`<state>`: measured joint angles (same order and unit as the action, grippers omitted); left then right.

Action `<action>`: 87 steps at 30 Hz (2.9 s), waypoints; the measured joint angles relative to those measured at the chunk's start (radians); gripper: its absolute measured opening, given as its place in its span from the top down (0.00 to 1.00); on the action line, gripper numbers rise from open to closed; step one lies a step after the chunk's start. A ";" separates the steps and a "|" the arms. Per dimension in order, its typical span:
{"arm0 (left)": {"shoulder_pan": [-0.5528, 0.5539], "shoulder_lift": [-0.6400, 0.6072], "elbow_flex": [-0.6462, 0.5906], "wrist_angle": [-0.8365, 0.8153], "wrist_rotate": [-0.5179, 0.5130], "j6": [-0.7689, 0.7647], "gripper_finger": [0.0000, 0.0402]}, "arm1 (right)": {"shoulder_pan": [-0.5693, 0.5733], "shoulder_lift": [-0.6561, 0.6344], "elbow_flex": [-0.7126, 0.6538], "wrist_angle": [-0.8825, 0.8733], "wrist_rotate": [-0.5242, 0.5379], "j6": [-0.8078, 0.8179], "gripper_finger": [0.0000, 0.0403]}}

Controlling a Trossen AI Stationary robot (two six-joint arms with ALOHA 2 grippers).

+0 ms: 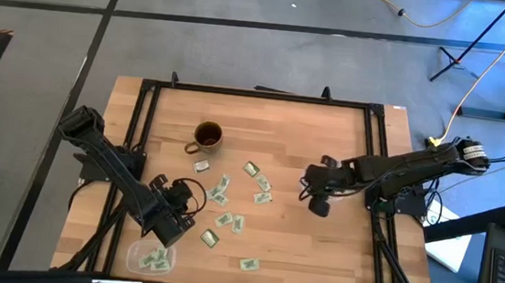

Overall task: Pick and place Stevia / Truvia into bins
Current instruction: Put the stevia packet into the bottom transparent container

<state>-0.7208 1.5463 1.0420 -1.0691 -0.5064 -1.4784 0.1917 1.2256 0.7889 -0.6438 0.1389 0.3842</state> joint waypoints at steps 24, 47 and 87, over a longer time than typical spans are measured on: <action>0.155 0.016 0.001 0.461 -0.041 0.627 0.82 | 0.056 0.013 0.005 0.325 -0.001 -0.259 0.71; 0.251 0.286 0.001 0.662 0.245 0.958 0.80 | 0.058 0.013 0.004 0.311 -0.001 -0.262 0.71; 0.251 0.309 0.002 0.662 0.307 0.897 0.90 | 0.058 0.013 0.003 0.310 -0.001 -0.262 0.71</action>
<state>-0.4694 1.8553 1.0435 -0.4075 -0.1995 -0.5813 0.2497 1.2381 0.7921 -0.3340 0.1379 0.1223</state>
